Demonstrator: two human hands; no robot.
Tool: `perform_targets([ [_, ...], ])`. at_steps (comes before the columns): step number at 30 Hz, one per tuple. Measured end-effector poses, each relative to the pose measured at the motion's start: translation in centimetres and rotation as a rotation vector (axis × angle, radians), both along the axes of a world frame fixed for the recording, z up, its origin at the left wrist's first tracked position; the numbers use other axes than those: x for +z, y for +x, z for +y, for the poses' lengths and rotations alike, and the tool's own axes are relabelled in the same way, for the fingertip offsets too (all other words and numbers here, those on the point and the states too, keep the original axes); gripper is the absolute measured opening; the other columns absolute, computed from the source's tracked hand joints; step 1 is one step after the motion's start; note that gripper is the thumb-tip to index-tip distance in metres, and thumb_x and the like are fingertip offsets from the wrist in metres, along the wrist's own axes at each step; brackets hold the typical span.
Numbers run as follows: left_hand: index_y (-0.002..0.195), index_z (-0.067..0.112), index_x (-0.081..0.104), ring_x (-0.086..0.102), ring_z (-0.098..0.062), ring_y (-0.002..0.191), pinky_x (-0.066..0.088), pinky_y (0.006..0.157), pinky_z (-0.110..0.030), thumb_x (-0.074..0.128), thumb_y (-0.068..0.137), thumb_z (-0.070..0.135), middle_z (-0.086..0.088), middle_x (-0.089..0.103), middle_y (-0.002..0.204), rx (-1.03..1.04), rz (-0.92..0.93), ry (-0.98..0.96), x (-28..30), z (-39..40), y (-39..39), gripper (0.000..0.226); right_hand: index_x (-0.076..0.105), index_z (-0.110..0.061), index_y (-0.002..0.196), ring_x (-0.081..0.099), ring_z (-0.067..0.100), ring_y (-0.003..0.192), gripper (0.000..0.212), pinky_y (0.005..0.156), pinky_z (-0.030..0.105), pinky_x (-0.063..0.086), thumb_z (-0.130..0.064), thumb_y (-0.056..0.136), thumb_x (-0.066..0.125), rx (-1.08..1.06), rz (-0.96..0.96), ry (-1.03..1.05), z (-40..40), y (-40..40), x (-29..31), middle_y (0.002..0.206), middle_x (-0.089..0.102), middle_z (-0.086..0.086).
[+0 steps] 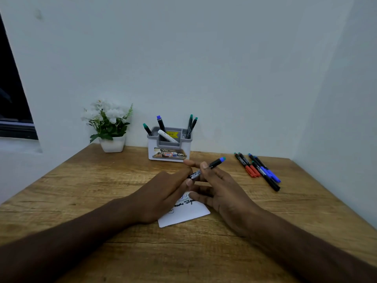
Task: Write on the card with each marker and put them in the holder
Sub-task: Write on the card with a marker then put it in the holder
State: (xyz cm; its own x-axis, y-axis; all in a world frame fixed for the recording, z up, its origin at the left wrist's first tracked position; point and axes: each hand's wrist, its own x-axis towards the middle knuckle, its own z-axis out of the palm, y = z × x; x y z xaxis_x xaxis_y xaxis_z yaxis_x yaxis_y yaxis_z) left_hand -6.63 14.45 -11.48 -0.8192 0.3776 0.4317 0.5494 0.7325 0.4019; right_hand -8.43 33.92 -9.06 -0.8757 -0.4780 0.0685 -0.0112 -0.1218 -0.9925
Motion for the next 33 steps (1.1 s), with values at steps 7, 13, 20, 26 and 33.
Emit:
perform_targets([
  [7, 0.117, 0.023, 0.063, 0.059, -0.013, 0.062, 0.043, 0.057, -0.029, 0.035, 0.113, 0.038, 0.007, 0.065, 0.076, -0.004, 0.118, 0.013, 0.1, 0.3, -0.3, 0.032, 0.081, -0.037, 0.117, 0.074, 0.024, 0.120, 0.036, 0.111, 0.043, 0.056, -0.046, 0.108, 0.048, 0.009, -0.042, -0.031, 0.0, -0.1, -0.5, 0.109, 0.078, 0.008],
  [13, 0.110, 0.027, 0.062, 0.056, -0.012, 0.058, 0.039, 0.055, -0.024, 0.038, 0.113, 0.034, 0.011, 0.059, 0.068, -0.009, 0.088, 0.027, 0.1, 0.4, 0.0, 0.025, 0.080, -0.024, 0.121, 0.068, 0.016, 0.101, 0.038, 0.112, 0.040, 0.055, -0.043, 0.105, 0.051, 0.058, -0.090, -0.112, 0.3, -0.2, -0.6, 0.103, 0.070, 0.017],
  [20, 0.118, 0.040, 0.054, 0.057, -0.016, 0.074, 0.044, 0.067, -0.034, 0.049, 0.109, 0.035, 0.005, 0.060, 0.080, -0.087, -0.236, -0.122, 1.7, -1.8, 0.4, 0.011, 0.083, -0.030, 0.103, 0.079, 0.029, 0.104, 0.043, 0.103, 0.053, 0.060, -0.047, 0.110, 0.044, -0.121, -0.115, -0.095, 0.4, -0.2, -0.1, 0.104, 0.080, 0.016],
  [26, 0.128, 0.041, 0.064, 0.054, -0.013, 0.069, 0.042, 0.065, -0.025, 0.065, 0.102, 0.030, 0.008, 0.054, 0.075, -0.166, -0.219, -0.201, 2.4, -3.1, 0.4, 0.028, 0.078, -0.016, 0.094, 0.064, 0.015, 0.078, 0.046, 0.061, 0.031, 0.055, -0.046, 0.109, 0.048, -0.466, 0.105, -0.148, 1.3, -1.3, 0.2, 0.092, 0.073, 0.006],
  [33, 0.103, 0.036, 0.072, 0.060, 0.000, 0.076, 0.038, 0.062, -0.011, 0.073, 0.094, 0.046, 0.023, 0.064, 0.077, 0.059, -0.067, -0.062, 0.3, -0.9, -0.3, 0.013, 0.070, -0.009, 0.089, 0.063, 0.013, 0.057, 0.025, 0.053, 0.027, 0.056, -0.029, 0.102, 0.067, -0.357, 0.159, -0.161, 1.2, -0.9, 0.0, 0.071, 0.070, 0.005],
])
